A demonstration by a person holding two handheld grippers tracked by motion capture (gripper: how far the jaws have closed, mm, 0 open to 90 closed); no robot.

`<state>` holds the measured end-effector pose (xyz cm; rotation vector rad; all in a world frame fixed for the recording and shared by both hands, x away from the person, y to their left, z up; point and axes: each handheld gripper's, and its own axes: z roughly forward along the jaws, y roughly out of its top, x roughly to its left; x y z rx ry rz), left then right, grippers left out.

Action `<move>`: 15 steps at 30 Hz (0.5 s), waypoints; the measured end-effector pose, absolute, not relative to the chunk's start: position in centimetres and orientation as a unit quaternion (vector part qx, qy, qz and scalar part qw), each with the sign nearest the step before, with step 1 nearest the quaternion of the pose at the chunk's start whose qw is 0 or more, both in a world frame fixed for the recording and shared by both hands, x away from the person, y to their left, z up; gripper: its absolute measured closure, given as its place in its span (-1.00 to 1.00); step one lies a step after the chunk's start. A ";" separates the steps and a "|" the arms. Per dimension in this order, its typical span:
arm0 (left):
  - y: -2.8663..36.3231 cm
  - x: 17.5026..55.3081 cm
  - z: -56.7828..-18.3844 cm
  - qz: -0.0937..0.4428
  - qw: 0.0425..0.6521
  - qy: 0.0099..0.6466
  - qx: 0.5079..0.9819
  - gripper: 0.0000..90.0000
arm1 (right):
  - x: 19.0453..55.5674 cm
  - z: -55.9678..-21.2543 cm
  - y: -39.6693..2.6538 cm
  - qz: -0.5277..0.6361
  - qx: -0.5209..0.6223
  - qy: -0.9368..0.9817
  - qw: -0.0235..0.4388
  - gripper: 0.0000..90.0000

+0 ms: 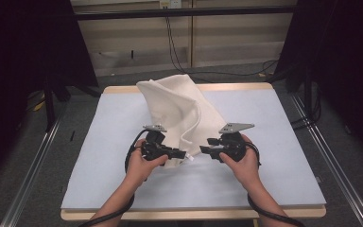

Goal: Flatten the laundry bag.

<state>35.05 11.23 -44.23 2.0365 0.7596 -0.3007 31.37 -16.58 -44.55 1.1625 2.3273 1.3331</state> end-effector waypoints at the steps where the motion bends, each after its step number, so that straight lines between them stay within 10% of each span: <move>1: 11.3 35.1 -44.1 -0.118 0.453 0.305 0.829 0.85 | 31.5 -44.9 -16.8 0.441 0.400 0.795 0.115 0.04; 15: 11.5 35.3 -44.7 -0.135 0.456 0.314 0.821 0.85 | 34.4 -47.5 -13.9 0.368 0.389 0.829 0.163 0.00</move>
